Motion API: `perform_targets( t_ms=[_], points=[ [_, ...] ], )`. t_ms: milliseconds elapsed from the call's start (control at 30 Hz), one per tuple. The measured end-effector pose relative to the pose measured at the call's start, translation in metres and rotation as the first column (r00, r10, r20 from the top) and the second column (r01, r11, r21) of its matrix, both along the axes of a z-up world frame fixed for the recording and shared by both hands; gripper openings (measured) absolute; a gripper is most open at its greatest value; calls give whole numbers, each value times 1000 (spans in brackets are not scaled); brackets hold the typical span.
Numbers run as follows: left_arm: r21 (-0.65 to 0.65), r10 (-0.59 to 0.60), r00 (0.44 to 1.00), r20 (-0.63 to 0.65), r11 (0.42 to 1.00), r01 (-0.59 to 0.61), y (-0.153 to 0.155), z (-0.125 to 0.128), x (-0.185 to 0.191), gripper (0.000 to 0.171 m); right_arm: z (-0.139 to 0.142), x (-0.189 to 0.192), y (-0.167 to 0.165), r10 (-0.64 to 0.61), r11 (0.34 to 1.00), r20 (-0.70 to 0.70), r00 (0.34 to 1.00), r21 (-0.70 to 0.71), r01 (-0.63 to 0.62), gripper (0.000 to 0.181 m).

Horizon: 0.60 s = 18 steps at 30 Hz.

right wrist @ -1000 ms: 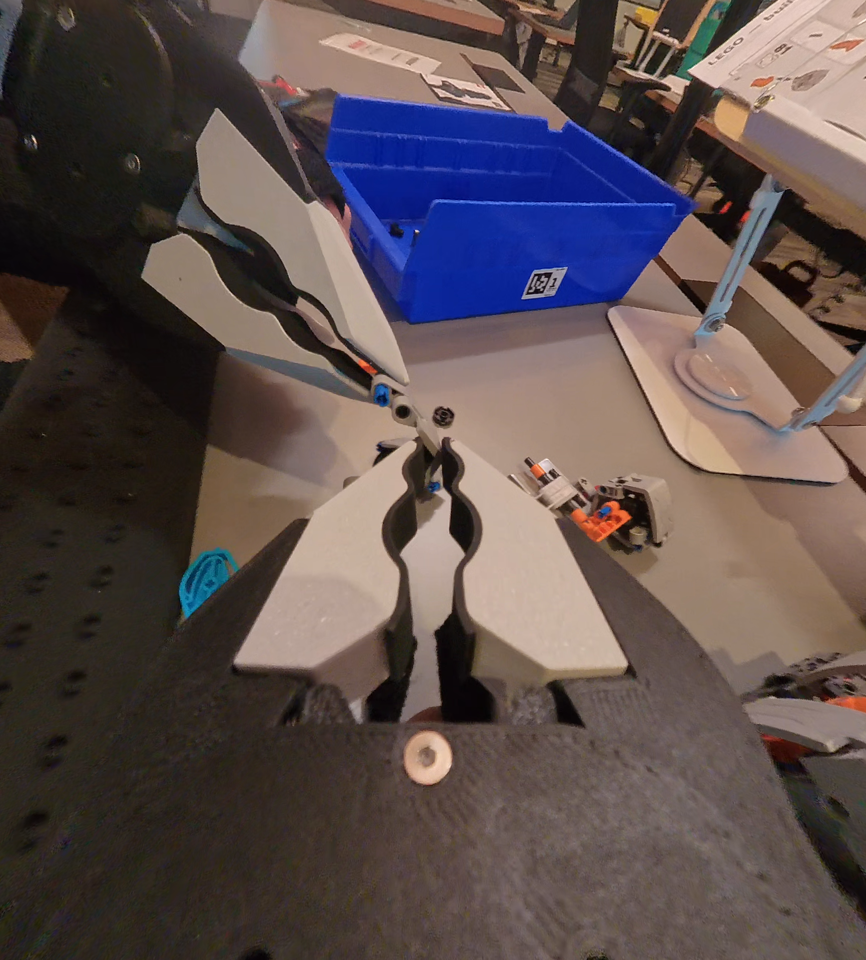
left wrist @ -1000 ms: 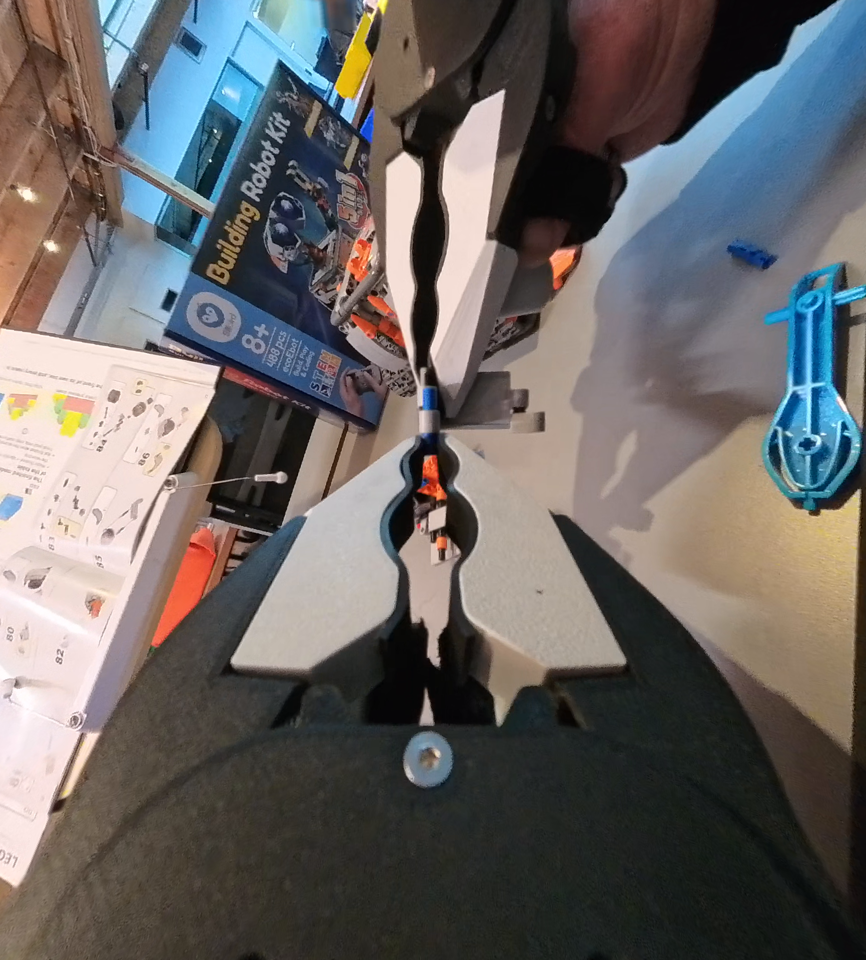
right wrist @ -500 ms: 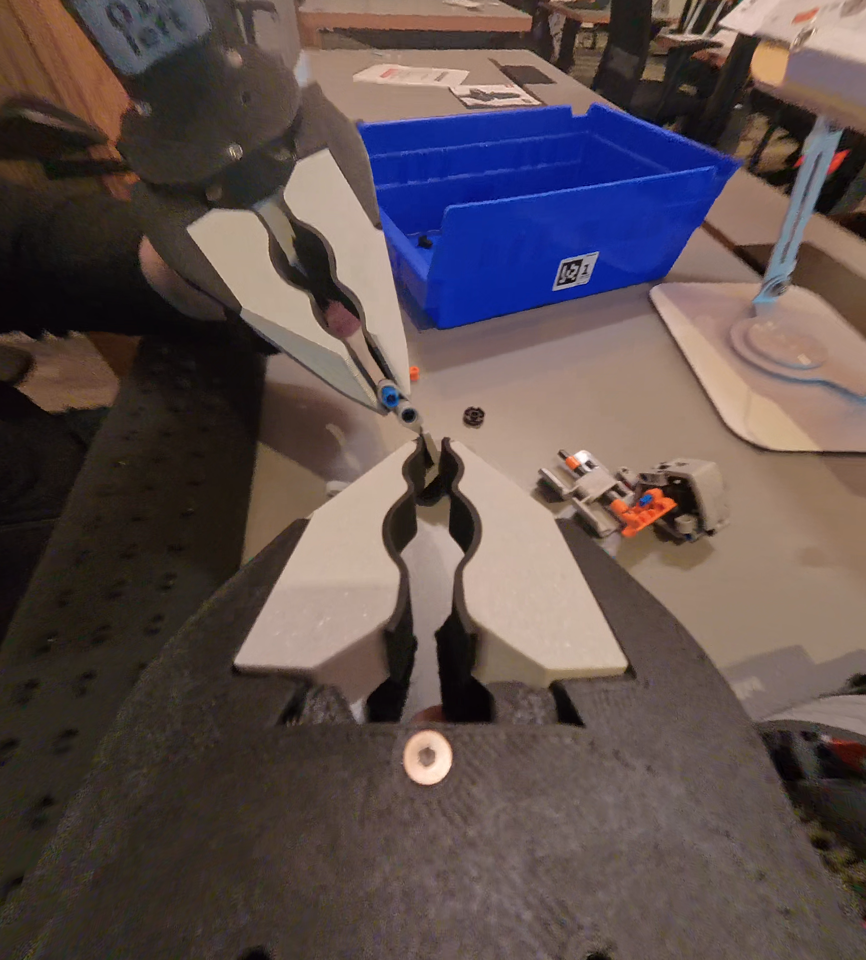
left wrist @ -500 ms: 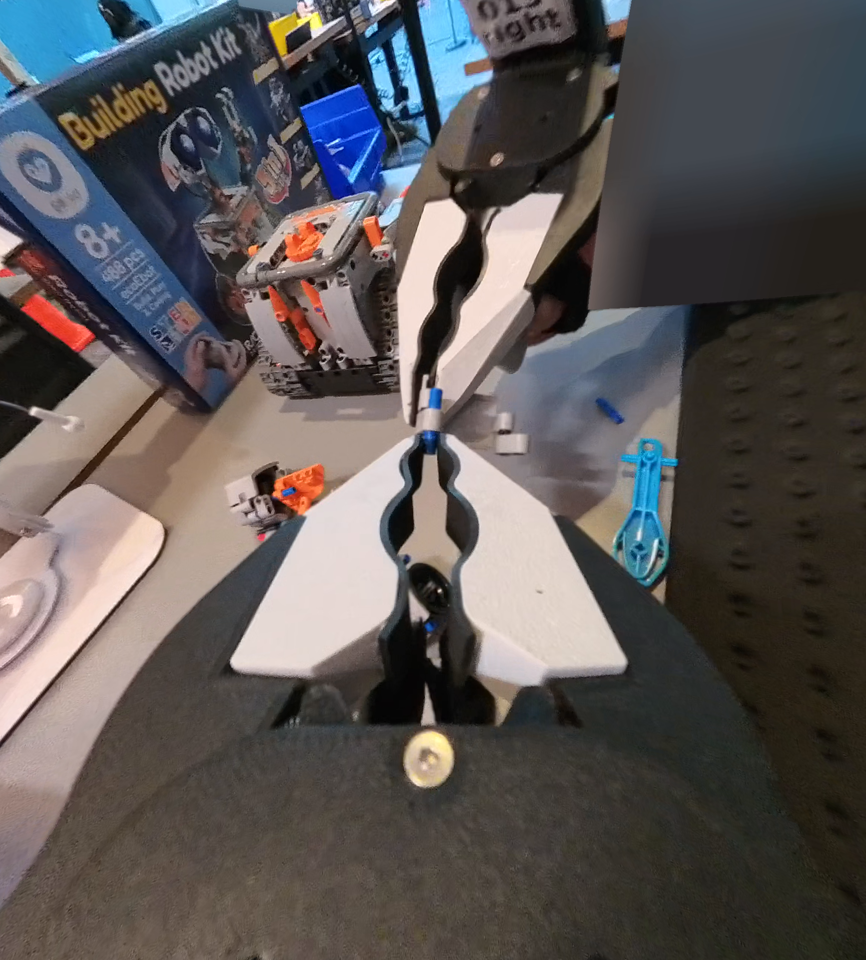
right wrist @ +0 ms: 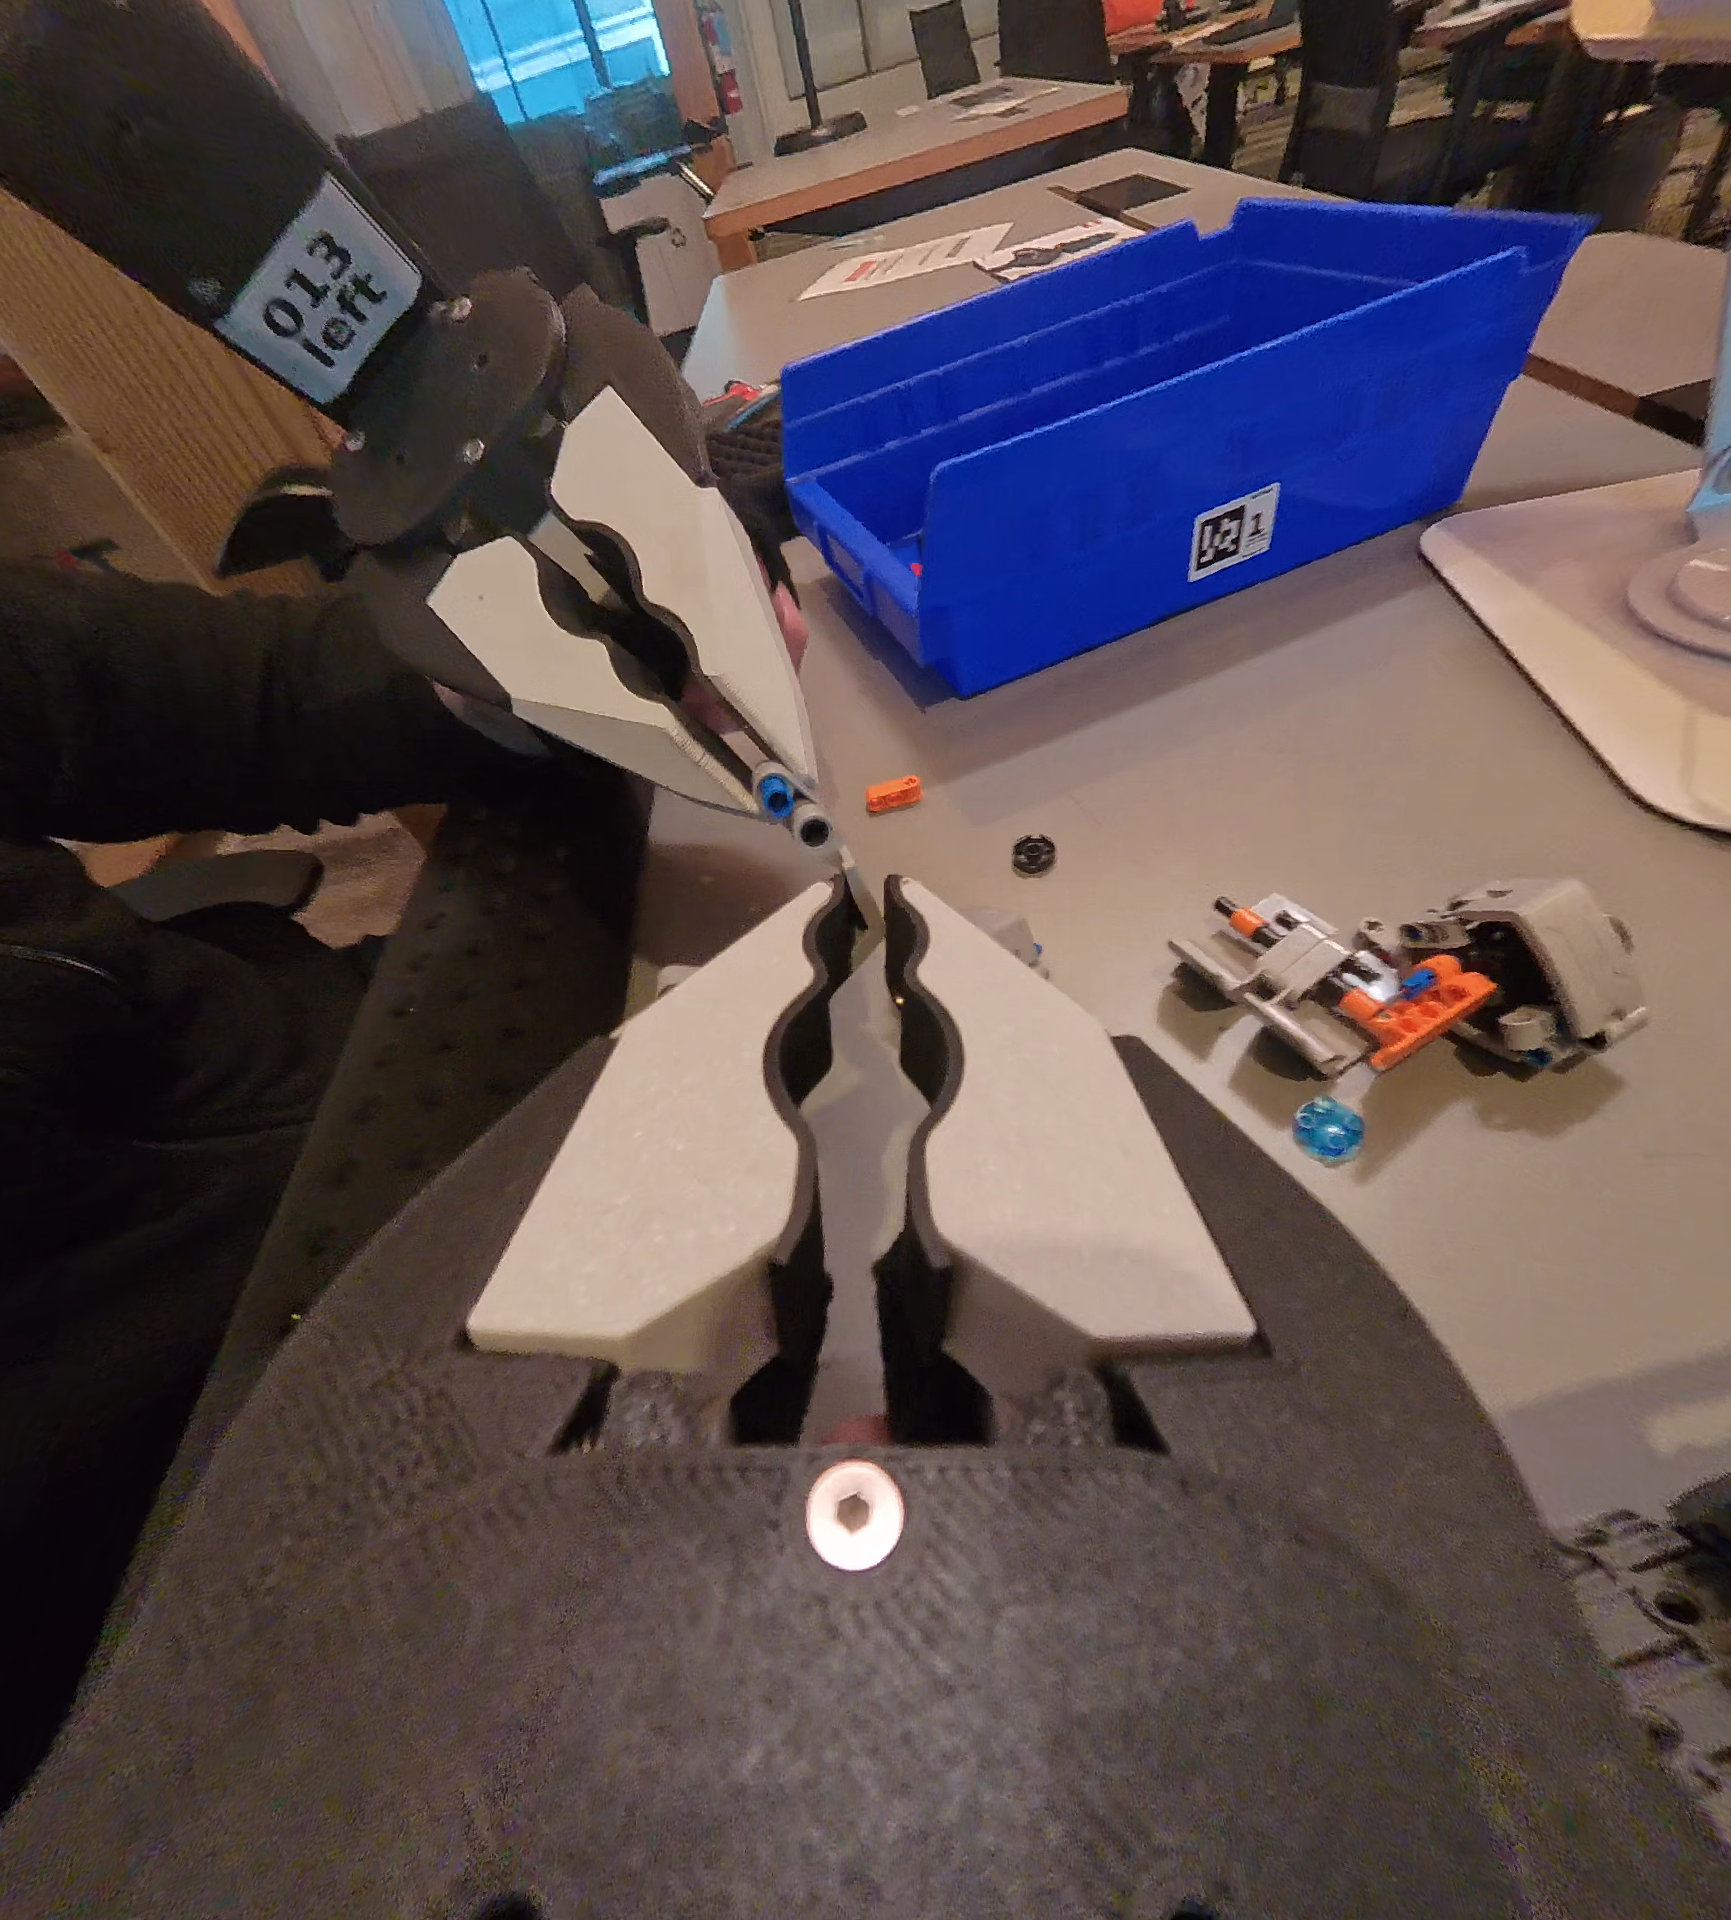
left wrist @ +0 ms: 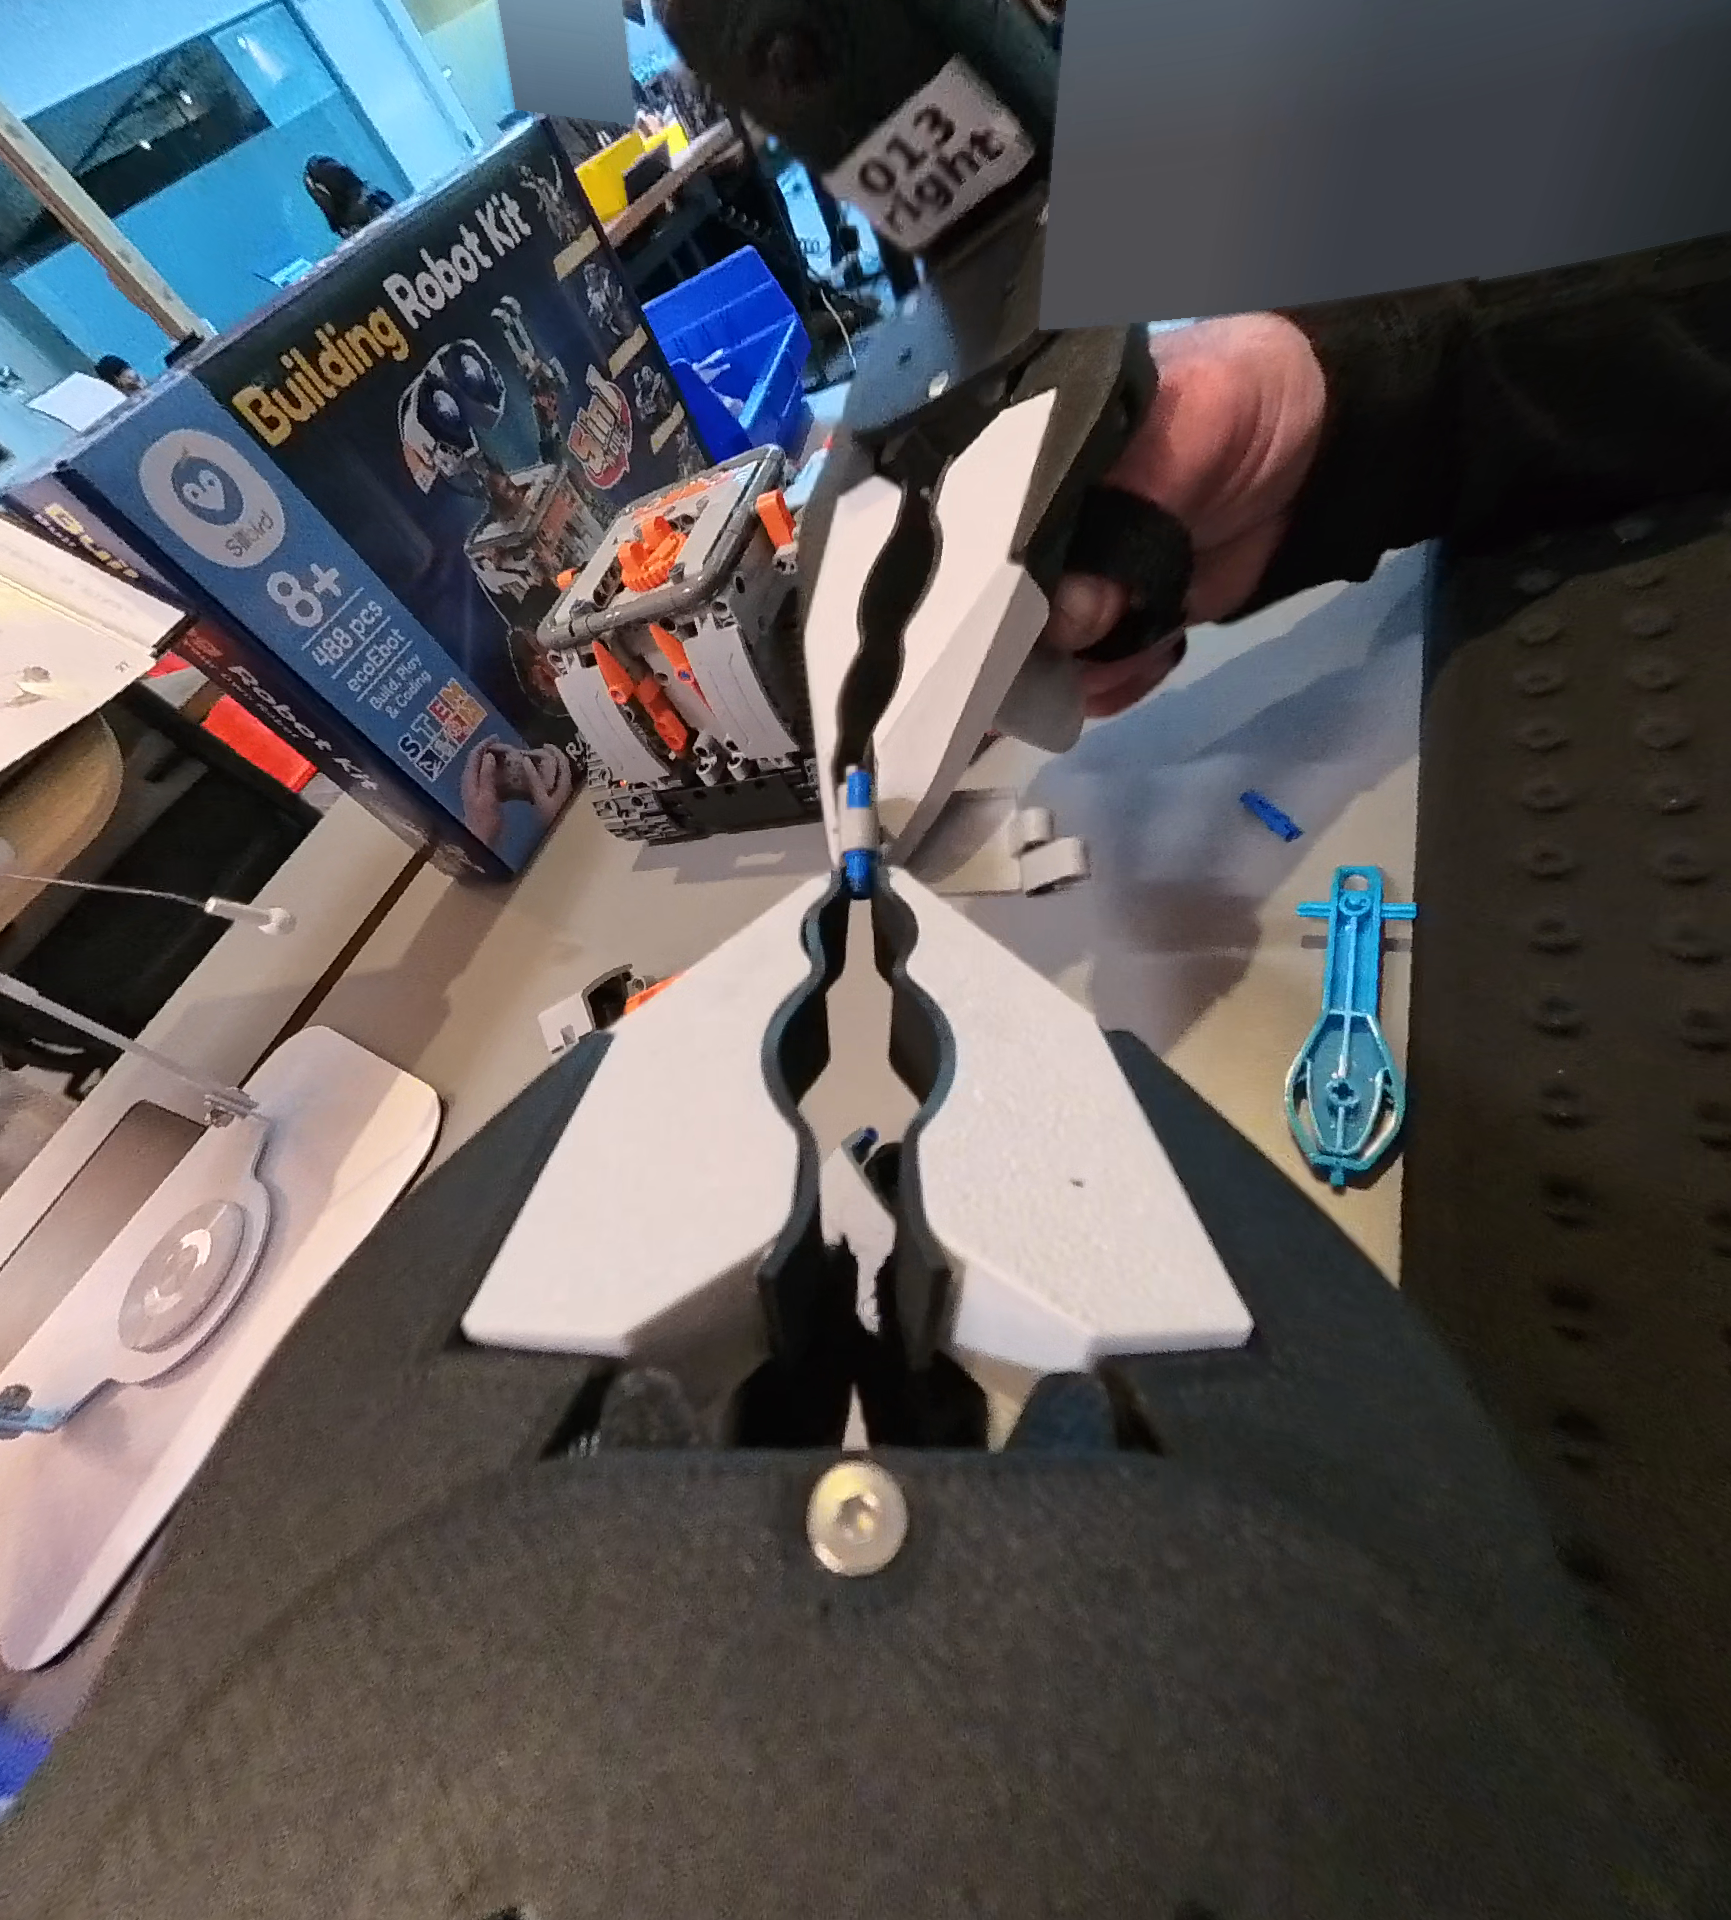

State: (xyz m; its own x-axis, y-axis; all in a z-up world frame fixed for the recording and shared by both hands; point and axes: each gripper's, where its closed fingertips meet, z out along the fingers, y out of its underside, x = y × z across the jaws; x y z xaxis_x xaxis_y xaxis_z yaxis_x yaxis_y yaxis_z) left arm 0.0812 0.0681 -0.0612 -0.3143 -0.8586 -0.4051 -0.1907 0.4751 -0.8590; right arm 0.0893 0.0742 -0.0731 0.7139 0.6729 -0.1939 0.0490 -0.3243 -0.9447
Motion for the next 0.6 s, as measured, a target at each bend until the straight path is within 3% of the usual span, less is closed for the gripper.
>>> perform_targets(
  t_ms=[67,133,267,433,600],
  points=[
    [21,7,1000,-10,1000,-7,1,-2,0,2,-3,5,1,-31,999,125,992,47,26,16],
    [44,22,999,-29,999,-21,4,-4,0,2,3,5,-2,-57,989,258,964,148,19,18],
    [141,0,997,-71,990,10,-3,-12,-2,2,16,-7,-11,-63,957,369,927,285,-49,18],
    [231,-21,997,-80,972,39,-11,-17,-1,1,4,-17,-15,-20,957,448,894,268,-113,5],
    [243,-50,997,-58,968,63,-15,-14,-3,2,3,-19,-17,-5,959,441,897,257,-121,6]
  ],
)
